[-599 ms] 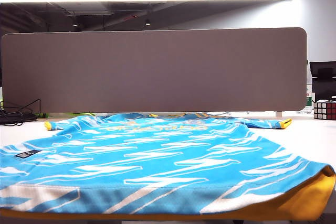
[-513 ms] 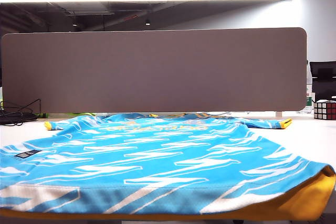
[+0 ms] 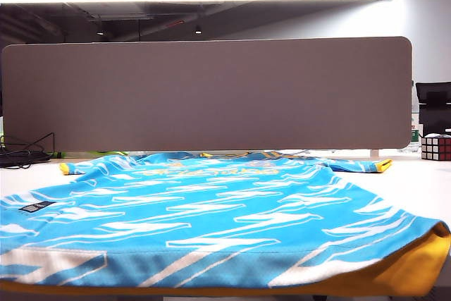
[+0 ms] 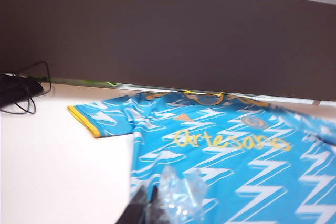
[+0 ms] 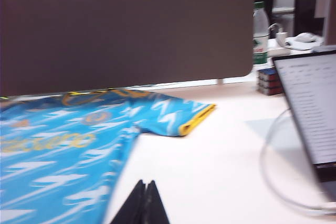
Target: Fold the bottom side of the soccer jersey horizontally towards the center, about one-third of the way, then fold the sleeve back towards the center, creating a straight line along the edge of the the soccer jersey, and finally fold the bottom of the soccer jersey up towards the top, creating a neat rectangle.
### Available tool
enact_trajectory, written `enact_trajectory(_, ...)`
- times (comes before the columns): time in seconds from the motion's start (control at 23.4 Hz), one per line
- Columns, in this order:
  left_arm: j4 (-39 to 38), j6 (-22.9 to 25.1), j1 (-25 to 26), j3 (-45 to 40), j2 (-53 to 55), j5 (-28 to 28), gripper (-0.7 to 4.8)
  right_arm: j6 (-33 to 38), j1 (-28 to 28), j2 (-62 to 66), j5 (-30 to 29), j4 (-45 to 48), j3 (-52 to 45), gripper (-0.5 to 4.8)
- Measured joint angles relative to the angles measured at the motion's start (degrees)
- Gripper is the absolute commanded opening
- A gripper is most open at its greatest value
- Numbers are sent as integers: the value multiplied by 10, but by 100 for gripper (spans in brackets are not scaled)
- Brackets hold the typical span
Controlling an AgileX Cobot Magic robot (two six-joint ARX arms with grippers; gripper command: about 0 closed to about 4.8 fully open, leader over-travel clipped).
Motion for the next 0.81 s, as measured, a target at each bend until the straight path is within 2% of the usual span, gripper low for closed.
enact_trajectory(0.04, 0, -19, 0, 0, 0, 0, -6, 13, 0, 0, -12, 0, 0, -9)
enact_trajectory(0.13, -17, -90, 1, 3, 1, -13, -6, 55, 0, 1, -42, -2, 0, -9)
enact_trajectory(0.17, -51, -173, 7, 6, 3, -30, -6, 96, 0, 13, -72, -13, 2, -9)
enact_trajectory(0.21, -74, -209, 10, 5, 7, -33, -6, 112, 0, 23, -80, -33, 7, -9)
enact_trajectory(0.3, -106, -251, 9, 4, 18, -31, -6, 131, 0, 40, -78, -78, 28, -9)
enact_trajectory(0.34, -115, -269, 9, 6, 30, -28, -6, 140, 0, 64, -54, -117, 66, -9)
enact_trajectory(0.38, -117, -278, 9, 17, 53, -28, -6, 141, 0, 99, -35, -126, 103, -9)
enact_trajectory(0.56, -115, -280, 9, 46, 117, -17, -6, 142, 0, 201, -37, -145, 162, -9)
enact_trajectory(0.68, -121, -268, 9, 78, 181, -7, -6, 142, 0, 286, -71, -166, 204, -9)
enact_trajectory(0.81, -130, -233, 9, 129, 259, 3, -6, 132, 0, 378, -123, -193, 252, -9)
